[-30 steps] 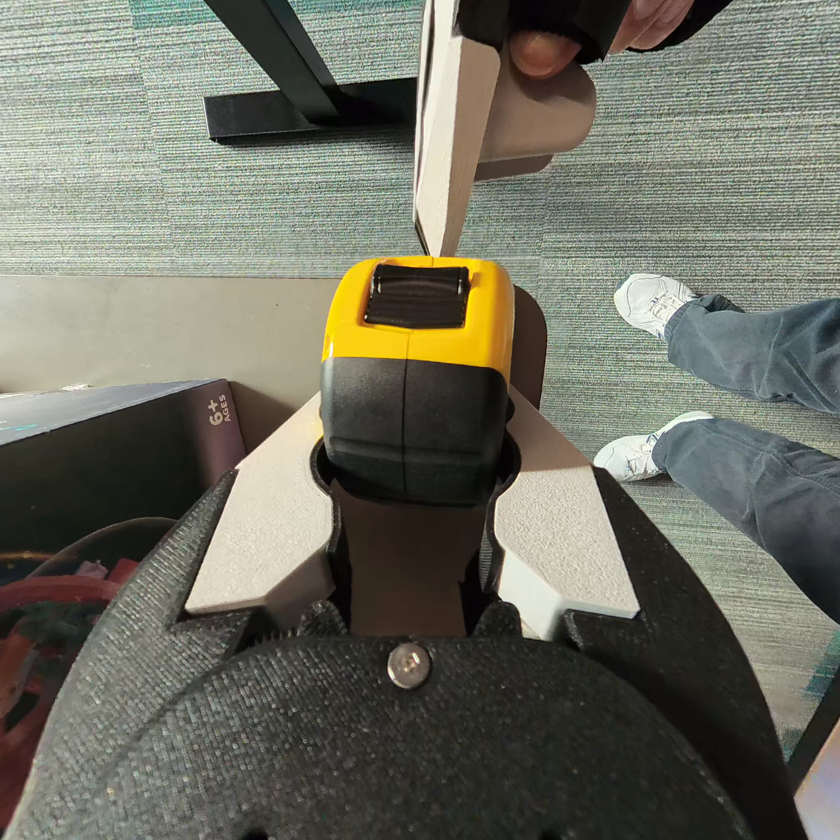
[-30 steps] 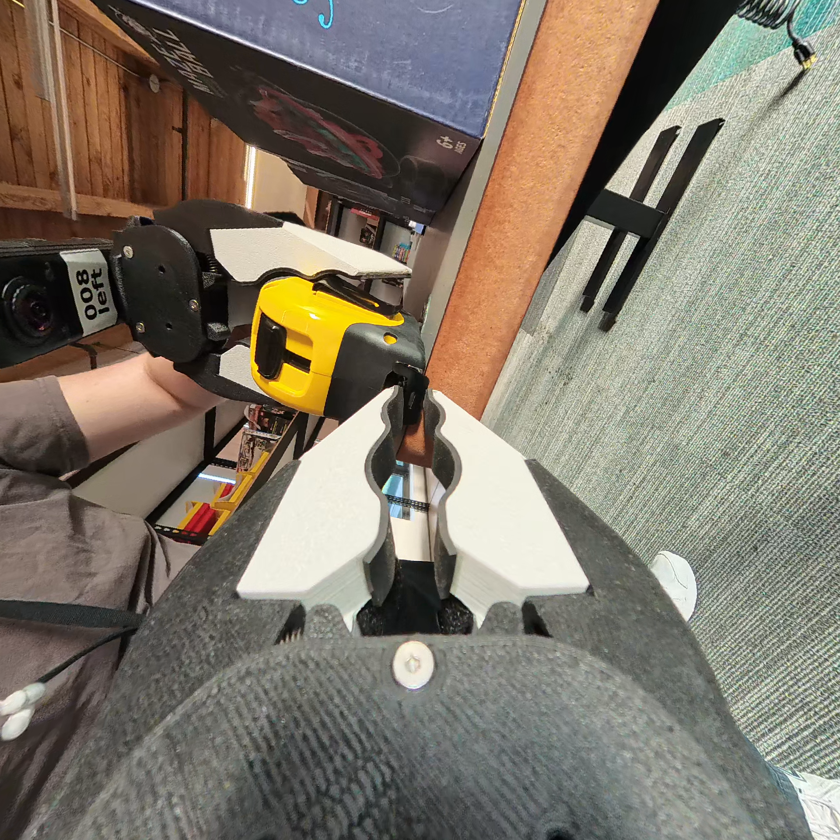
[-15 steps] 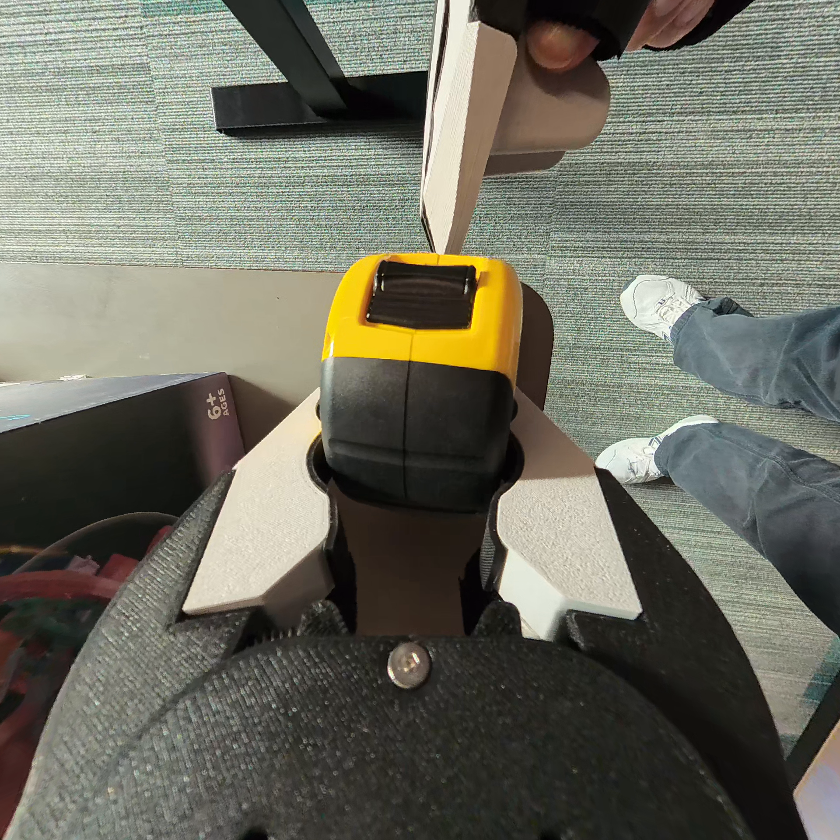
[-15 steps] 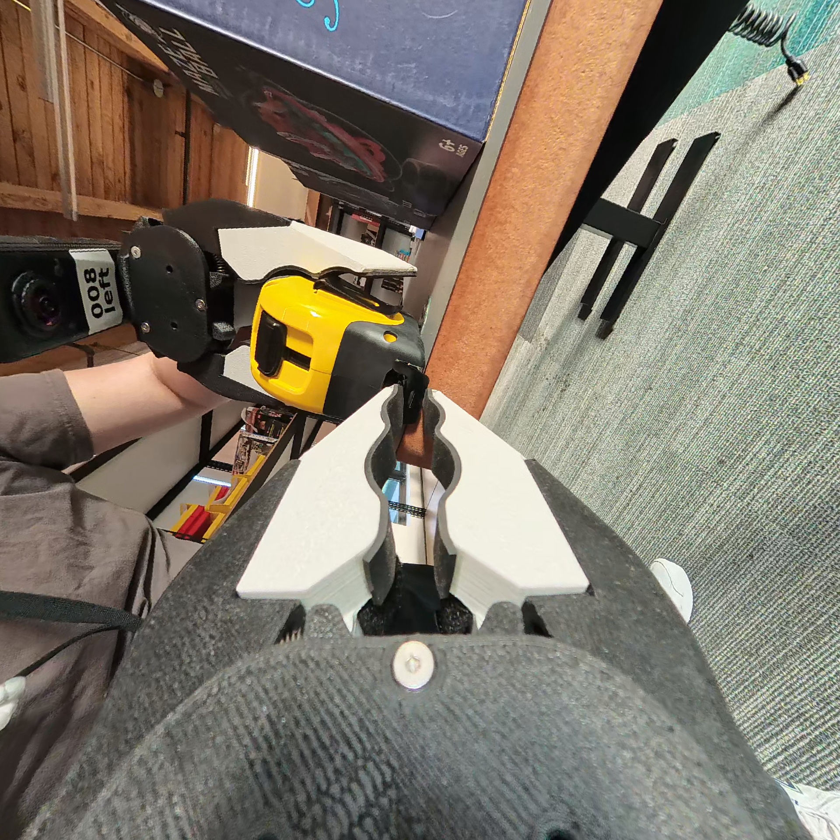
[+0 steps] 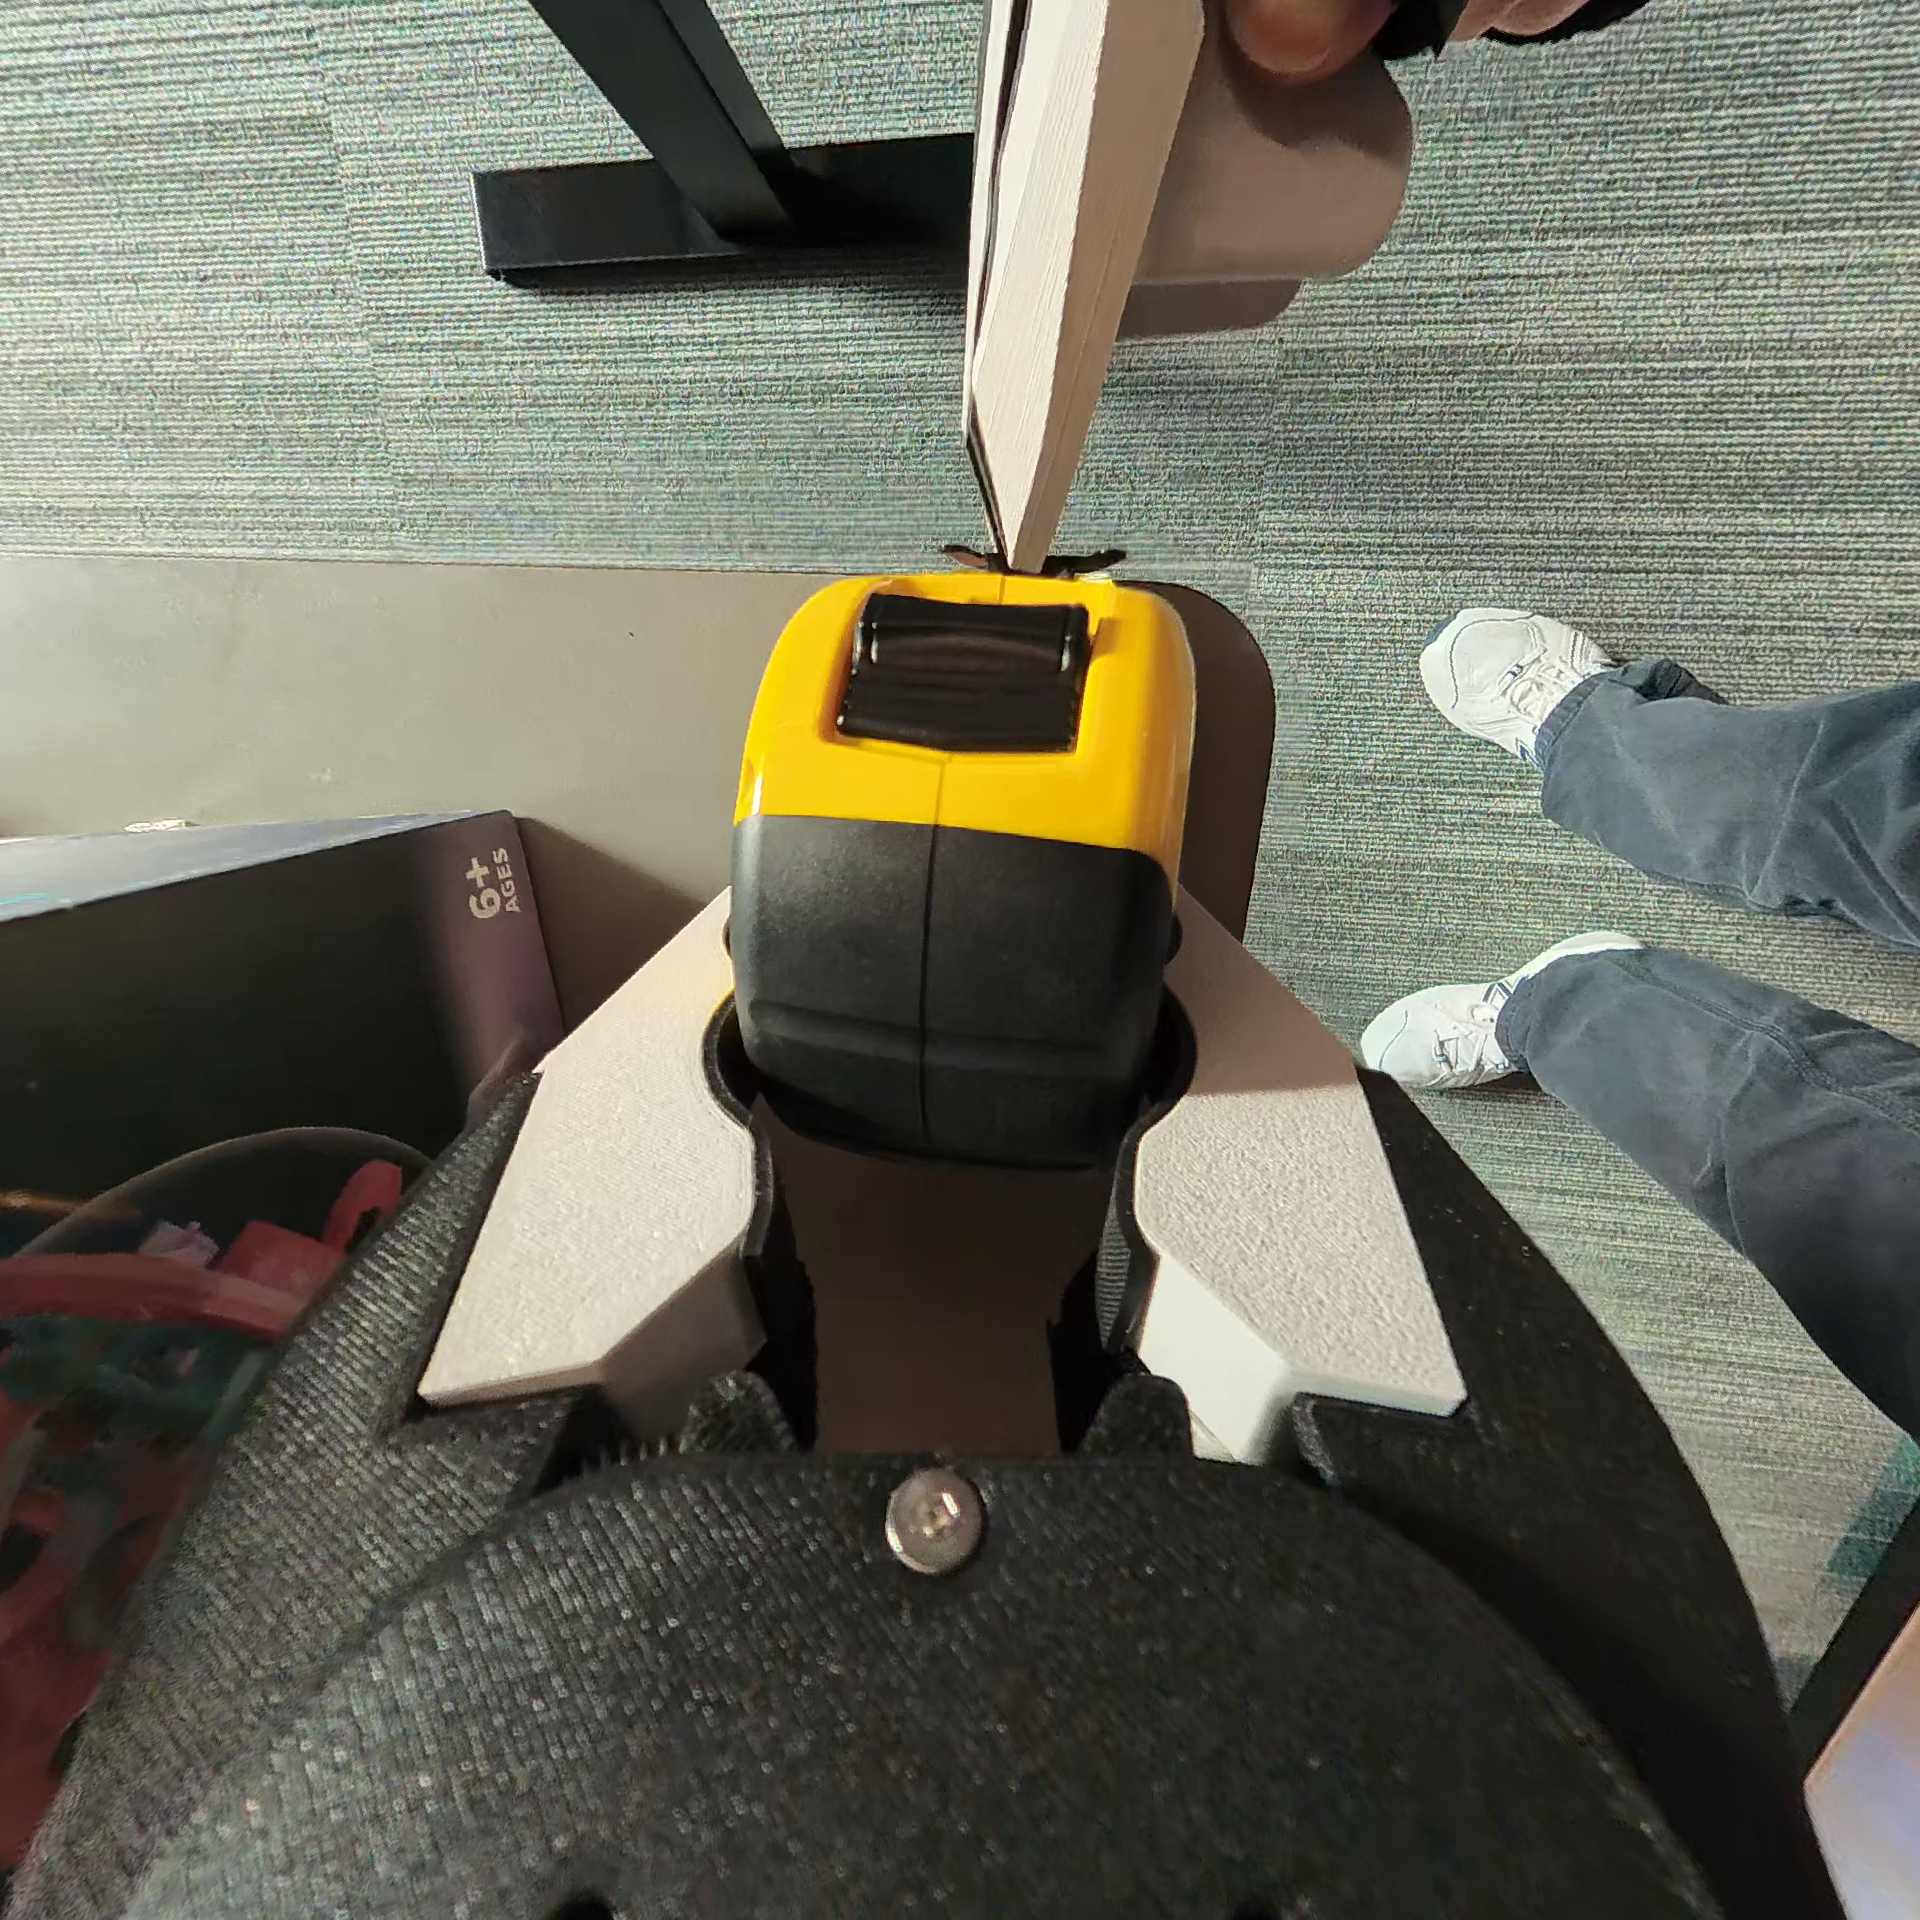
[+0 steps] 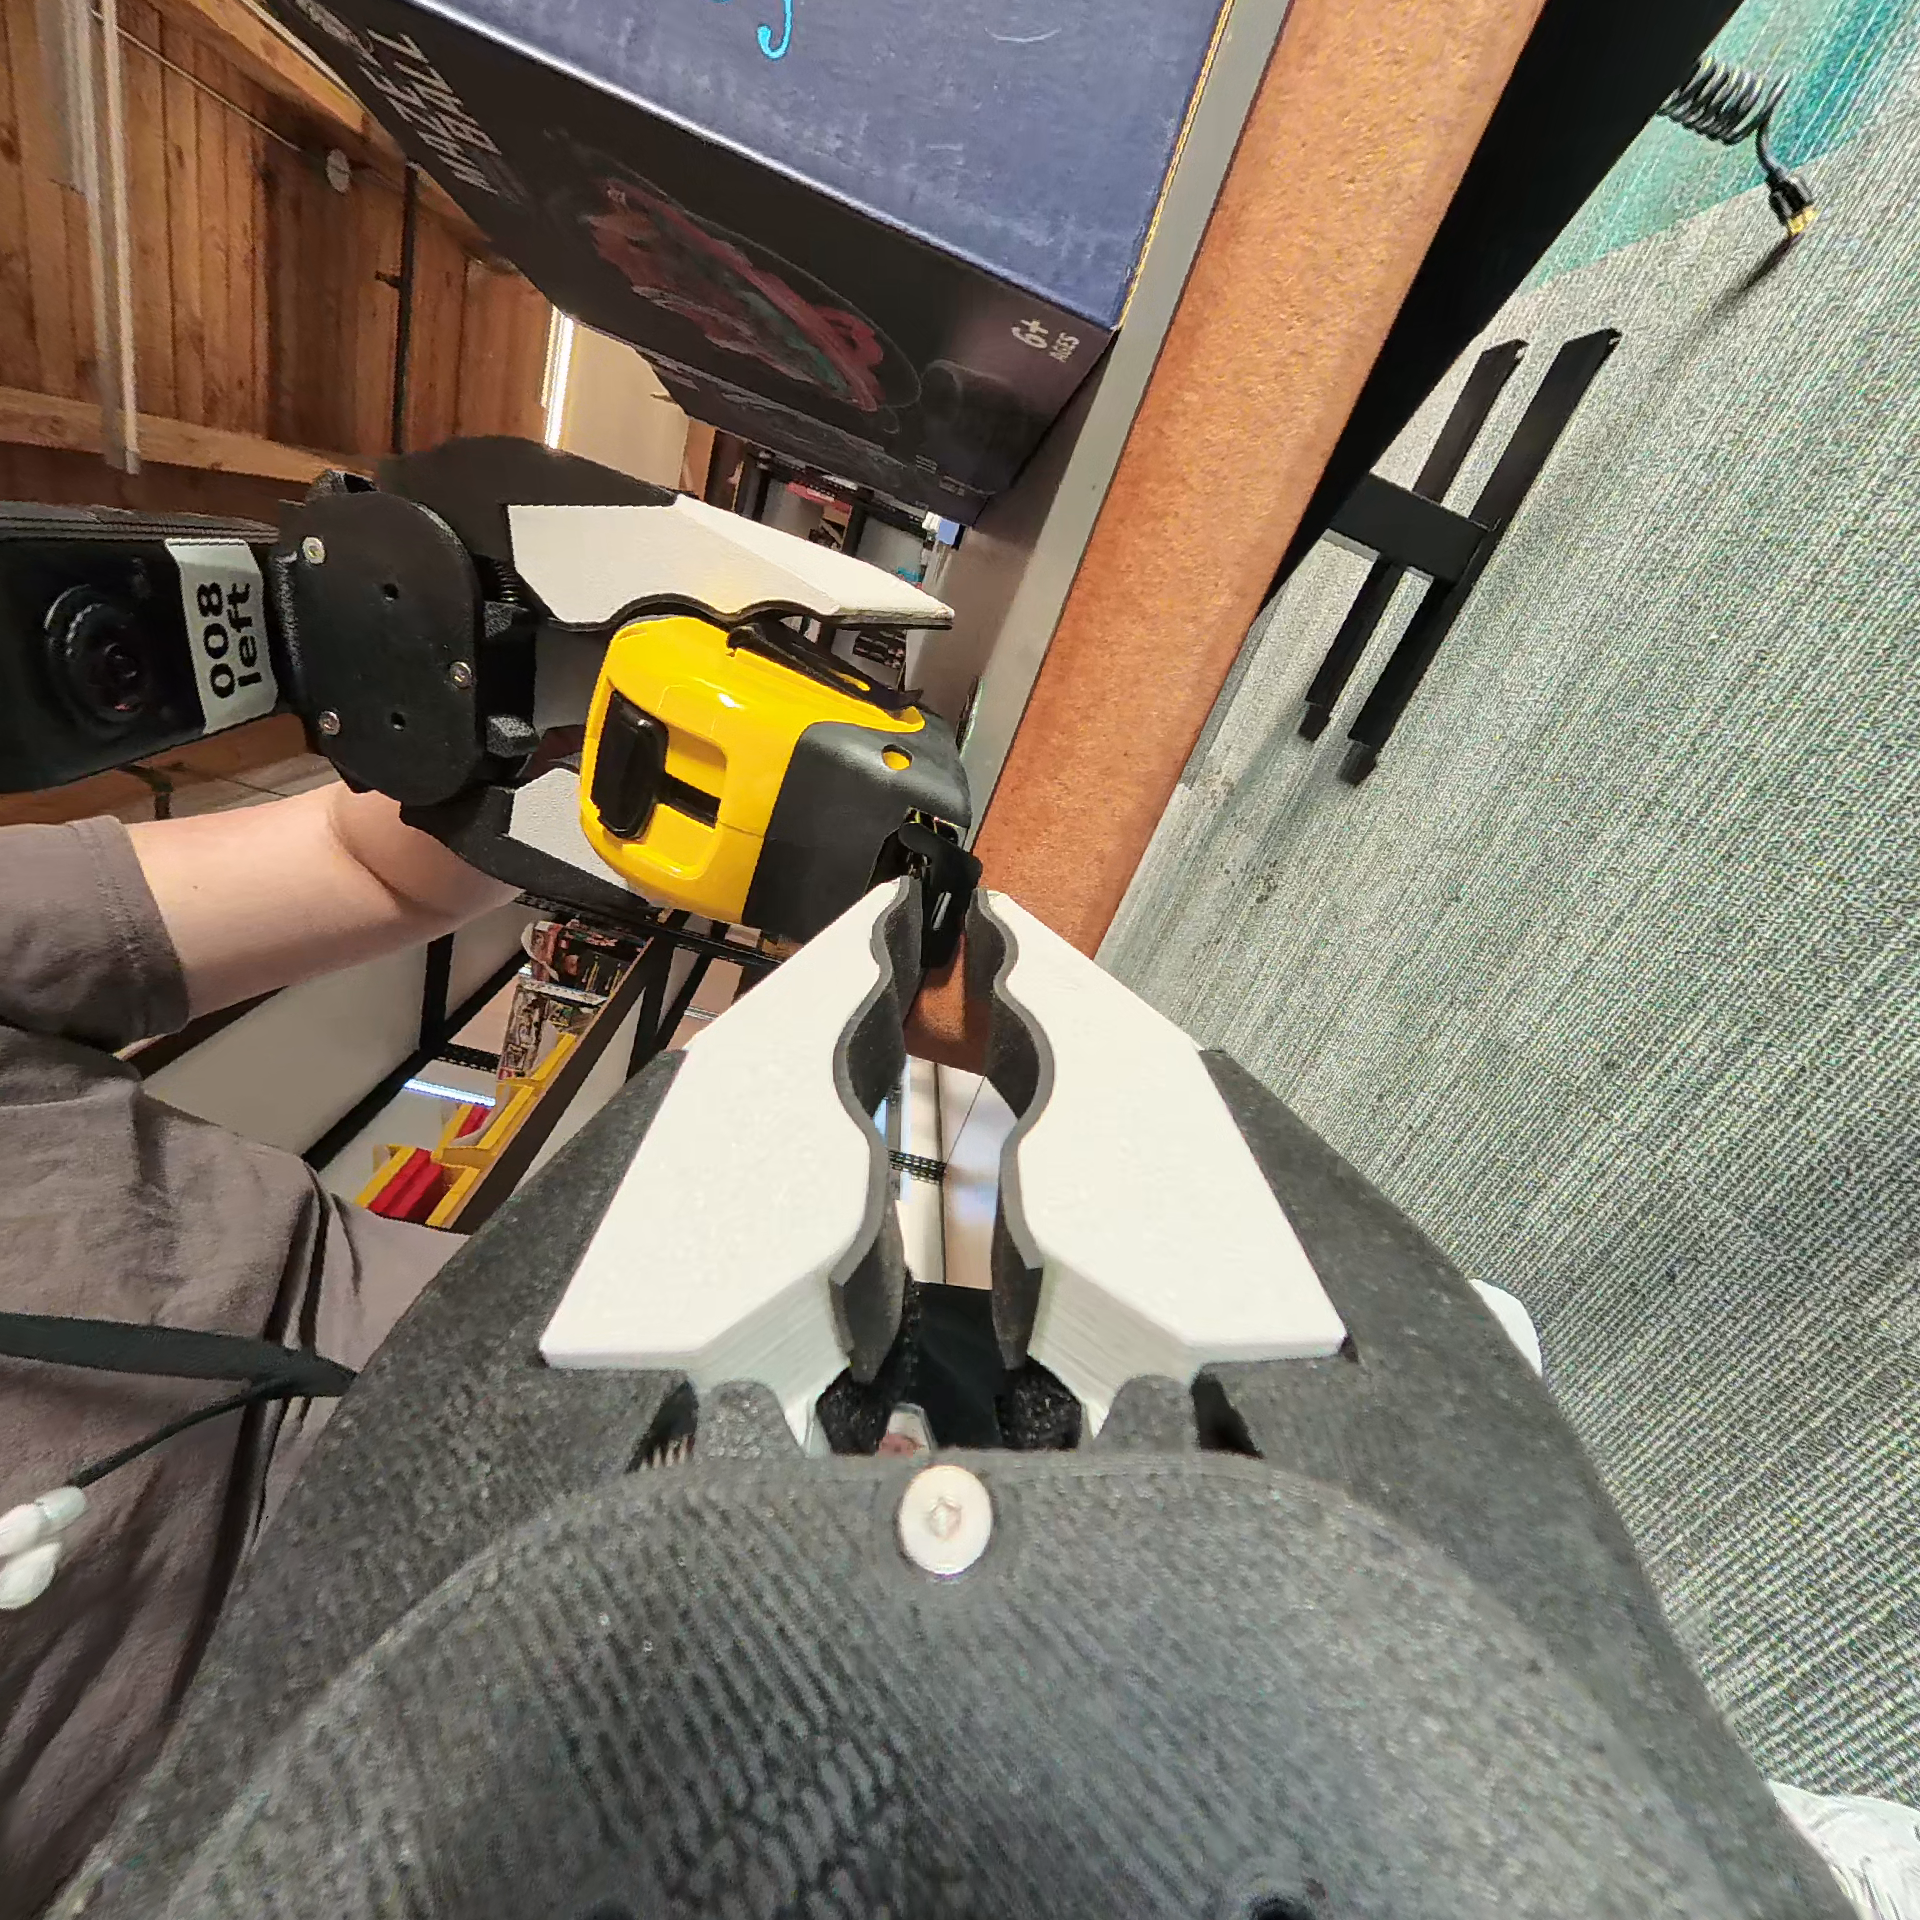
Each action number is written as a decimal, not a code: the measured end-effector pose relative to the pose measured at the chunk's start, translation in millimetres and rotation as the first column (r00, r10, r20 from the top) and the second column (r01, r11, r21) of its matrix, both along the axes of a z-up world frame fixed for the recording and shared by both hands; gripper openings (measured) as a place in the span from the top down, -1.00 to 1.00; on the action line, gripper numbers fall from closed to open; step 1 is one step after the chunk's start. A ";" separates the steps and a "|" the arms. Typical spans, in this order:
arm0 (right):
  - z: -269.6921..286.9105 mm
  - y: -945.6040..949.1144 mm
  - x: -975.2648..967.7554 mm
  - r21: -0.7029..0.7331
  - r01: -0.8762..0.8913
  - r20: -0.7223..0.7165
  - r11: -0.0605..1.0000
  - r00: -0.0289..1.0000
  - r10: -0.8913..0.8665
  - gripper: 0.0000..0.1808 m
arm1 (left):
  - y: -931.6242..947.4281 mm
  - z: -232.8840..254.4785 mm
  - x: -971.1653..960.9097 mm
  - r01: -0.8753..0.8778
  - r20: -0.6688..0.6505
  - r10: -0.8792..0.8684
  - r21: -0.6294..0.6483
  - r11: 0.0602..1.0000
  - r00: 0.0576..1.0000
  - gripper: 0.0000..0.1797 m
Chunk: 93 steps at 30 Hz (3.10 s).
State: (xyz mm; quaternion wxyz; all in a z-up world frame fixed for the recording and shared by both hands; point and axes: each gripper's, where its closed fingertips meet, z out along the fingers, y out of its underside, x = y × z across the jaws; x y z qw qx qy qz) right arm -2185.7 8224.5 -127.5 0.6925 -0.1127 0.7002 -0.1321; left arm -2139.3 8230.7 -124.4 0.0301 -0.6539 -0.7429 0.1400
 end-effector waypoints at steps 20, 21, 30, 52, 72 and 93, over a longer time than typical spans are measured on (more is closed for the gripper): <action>-11.4 -4.4 -1.6 -0.079 0.112 -0.056 0.991 0.992 -0.116 0.63 | -0.5 -0.2 3.6 -0.012 0.063 0.012 -0.002 1.000 0.998 0.22; -11.3 -4.1 -1.4 -0.078 0.113 -0.051 0.990 0.992 -0.117 0.63 | -0.6 -0.4 3.3 -0.011 0.064 0.011 -0.002 1.000 0.998 0.21; -14.9 -5.5 -3.2 -0.106 0.107 -0.112 0.989 0.987 -0.118 0.52 | -0.1 0.0 4.6 -0.023 0.095 0.022 0.004 1.000 0.995 0.21; -8.8 -3.8 -3.1 -0.236 0.061 -0.172 0.970 0.980 -0.103 0.68 | 1.7 1.6 0.2 -0.008 0.071 0.007 0.014 1.000 0.997 0.22; -8.7 -3.7 -4.0 -0.227 0.020 -0.188 0.974 0.980 -0.064 0.68 | 0.5 -2.4 -7.2 0.011 0.020 -0.011 0.013 1.000 1.000 0.15; -9.0 -3.8 -2.9 -0.260 0.033 -0.182 0.965 0.980 -0.082 0.68 | 1.9 -2.0 13.0 -0.011 -0.032 0.012 0.026 1.000 0.999 0.15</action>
